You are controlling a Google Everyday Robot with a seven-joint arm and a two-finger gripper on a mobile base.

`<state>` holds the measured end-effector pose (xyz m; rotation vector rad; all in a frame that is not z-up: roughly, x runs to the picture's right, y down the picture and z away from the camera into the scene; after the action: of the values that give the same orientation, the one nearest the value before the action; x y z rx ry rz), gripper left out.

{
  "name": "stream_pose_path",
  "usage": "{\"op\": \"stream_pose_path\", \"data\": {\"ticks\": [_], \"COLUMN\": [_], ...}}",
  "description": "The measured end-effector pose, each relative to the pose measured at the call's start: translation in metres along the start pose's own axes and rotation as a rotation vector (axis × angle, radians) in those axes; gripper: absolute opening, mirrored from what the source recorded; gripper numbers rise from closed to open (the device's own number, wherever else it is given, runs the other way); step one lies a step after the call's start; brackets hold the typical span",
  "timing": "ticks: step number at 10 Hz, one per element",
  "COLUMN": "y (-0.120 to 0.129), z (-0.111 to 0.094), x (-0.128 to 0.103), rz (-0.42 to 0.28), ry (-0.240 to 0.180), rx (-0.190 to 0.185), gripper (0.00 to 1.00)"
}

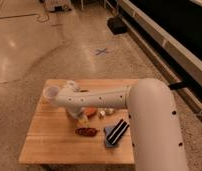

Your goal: Push the ceramic bowl across the table

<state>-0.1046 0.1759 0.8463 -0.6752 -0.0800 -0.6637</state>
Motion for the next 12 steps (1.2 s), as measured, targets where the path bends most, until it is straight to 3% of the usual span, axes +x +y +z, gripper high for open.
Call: {"op": "stream_pose_path", "data": {"ticks": [12], "y": [0.012], "z": [-0.011], "x": [-0.017], "rz": [-0.047], "ry": [0.001], "rx": [0.001], "gripper": [0.68]}}
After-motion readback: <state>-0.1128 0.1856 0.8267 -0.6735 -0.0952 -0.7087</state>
